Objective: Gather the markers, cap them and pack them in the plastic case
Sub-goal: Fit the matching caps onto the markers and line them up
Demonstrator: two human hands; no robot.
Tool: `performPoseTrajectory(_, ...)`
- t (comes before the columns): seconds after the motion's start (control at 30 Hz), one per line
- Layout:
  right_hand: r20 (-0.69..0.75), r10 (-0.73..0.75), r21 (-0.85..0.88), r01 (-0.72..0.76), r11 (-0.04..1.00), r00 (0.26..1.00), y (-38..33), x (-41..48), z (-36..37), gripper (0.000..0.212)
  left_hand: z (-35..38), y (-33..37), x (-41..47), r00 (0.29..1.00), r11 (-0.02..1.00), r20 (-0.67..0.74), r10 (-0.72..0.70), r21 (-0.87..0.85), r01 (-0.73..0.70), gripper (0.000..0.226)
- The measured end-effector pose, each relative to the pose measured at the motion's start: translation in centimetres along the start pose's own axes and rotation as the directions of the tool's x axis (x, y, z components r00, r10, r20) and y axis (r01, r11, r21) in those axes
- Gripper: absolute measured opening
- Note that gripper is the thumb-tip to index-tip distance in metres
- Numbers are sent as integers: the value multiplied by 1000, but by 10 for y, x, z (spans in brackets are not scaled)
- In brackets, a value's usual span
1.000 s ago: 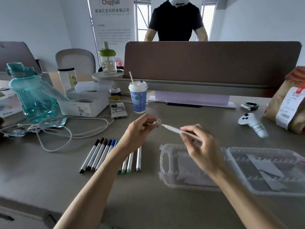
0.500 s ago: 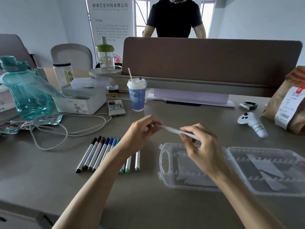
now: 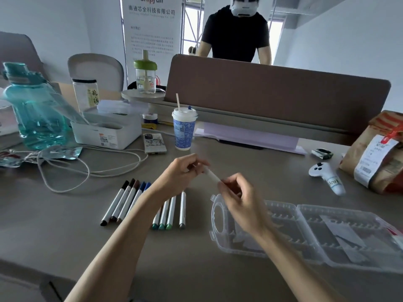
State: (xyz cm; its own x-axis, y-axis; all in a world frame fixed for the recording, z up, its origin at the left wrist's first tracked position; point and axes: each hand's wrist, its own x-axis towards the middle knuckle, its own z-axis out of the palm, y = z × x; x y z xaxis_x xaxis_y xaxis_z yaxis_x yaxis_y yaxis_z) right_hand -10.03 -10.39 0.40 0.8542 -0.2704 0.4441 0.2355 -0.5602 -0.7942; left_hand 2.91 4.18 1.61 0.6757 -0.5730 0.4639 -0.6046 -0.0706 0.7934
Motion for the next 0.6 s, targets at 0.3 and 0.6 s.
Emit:
performPoseTrajectory(0.3, 227, 37, -519, 89, 850, 973, -9, 29, 43, 30, -9, -26, 4, 954, 961, -197, -227, 111, 252, 25)
performPoseTrajectory(0.6, 357, 140, -631, 128, 765, 924, -4, 39, 51, 23, -7, -20, 3, 920, 945, -260, -293, 68, 320, 28)
